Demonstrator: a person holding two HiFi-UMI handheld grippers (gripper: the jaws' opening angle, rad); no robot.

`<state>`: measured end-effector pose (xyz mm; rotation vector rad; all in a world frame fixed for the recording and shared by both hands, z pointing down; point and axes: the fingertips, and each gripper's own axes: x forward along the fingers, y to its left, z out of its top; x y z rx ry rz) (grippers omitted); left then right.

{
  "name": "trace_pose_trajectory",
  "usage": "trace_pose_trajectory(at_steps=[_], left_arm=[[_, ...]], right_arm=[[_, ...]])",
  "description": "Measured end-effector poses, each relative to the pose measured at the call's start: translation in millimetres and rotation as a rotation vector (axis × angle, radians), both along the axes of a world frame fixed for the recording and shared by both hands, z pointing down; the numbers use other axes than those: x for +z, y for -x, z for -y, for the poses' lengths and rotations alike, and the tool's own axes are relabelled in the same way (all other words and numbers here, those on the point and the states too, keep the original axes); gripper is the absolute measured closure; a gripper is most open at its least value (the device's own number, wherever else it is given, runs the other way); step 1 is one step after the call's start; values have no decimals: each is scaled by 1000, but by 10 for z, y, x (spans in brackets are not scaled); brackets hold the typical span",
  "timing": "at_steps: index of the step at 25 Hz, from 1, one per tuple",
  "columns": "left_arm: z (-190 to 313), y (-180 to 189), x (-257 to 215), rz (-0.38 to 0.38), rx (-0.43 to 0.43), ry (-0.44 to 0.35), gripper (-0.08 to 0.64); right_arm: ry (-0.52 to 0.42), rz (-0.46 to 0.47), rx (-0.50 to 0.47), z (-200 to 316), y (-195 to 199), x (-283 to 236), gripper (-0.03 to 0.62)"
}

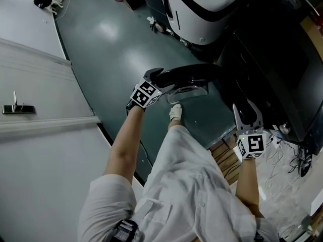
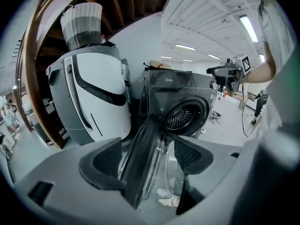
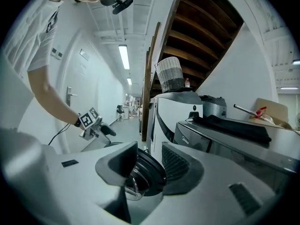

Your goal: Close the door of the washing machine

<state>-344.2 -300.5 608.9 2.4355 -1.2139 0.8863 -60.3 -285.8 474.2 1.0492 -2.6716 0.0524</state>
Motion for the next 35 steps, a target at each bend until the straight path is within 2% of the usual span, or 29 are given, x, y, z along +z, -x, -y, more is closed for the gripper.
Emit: trace_pose_trajectory(at_steps=[6, 13, 18, 24, 30, 35], left_arm=[[135, 140, 422, 75, 37, 81, 219], [135, 85, 699, 139, 98, 139, 216], [83, 48, 700, 136, 48, 132, 215], [-73, -102, 752, 146, -9, 140, 218], [-334, -337, 799, 169, -75, 172, 256], [-559, -666, 804, 142, -94, 176, 261]], right_arm=[[7, -10, 9, 72, 112, 64, 414], [16, -27, 33, 52, 39, 105, 414], [28, -35, 49, -47, -119, 148, 416], [37, -37, 24, -244, -221, 192, 414], [46, -28, 4, -500, -405, 205, 416], [55, -14, -4, -686, -636, 217, 416]])
